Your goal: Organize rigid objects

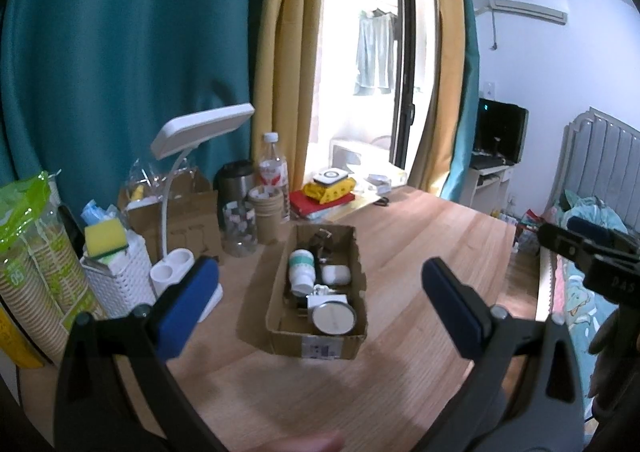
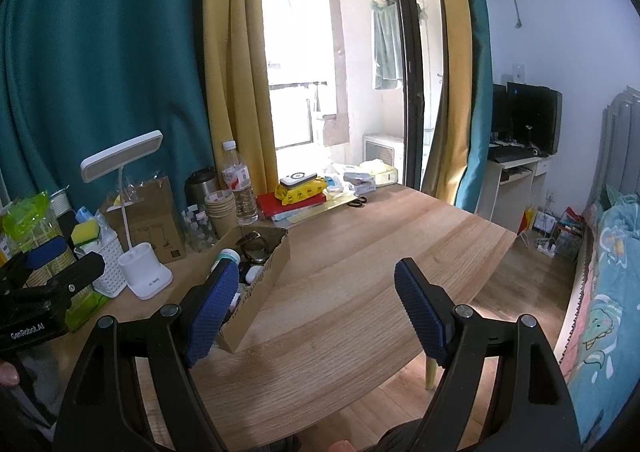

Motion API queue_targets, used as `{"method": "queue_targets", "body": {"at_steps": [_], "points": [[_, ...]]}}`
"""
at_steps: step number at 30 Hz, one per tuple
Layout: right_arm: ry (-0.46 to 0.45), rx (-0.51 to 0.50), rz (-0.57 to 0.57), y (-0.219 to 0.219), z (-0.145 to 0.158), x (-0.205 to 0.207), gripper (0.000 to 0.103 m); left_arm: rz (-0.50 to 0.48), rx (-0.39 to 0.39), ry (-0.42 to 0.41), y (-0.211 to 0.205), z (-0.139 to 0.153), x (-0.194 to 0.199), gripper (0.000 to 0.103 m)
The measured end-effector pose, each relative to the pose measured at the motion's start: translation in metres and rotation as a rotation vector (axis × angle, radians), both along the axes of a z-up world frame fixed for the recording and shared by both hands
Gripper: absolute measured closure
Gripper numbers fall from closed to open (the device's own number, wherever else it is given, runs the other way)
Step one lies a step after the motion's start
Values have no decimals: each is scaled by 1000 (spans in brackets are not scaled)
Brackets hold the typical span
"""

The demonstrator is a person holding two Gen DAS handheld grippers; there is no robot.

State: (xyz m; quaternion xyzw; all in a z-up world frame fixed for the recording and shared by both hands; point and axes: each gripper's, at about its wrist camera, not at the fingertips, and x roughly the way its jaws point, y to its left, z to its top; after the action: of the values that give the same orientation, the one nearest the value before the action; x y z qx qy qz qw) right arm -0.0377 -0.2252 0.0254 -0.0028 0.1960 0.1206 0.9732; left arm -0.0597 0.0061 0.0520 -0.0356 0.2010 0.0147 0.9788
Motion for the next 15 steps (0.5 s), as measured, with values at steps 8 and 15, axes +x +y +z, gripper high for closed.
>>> {"method": "queue_targets", "body": {"at_steps": [8,15], "points": [[-1,2,-3,1,0,-1,20,6,-5,-4,1,2,-1,1],[0,3,-3,1,0,-1,20,5,-3,-5,0,3,-2,1]]}}
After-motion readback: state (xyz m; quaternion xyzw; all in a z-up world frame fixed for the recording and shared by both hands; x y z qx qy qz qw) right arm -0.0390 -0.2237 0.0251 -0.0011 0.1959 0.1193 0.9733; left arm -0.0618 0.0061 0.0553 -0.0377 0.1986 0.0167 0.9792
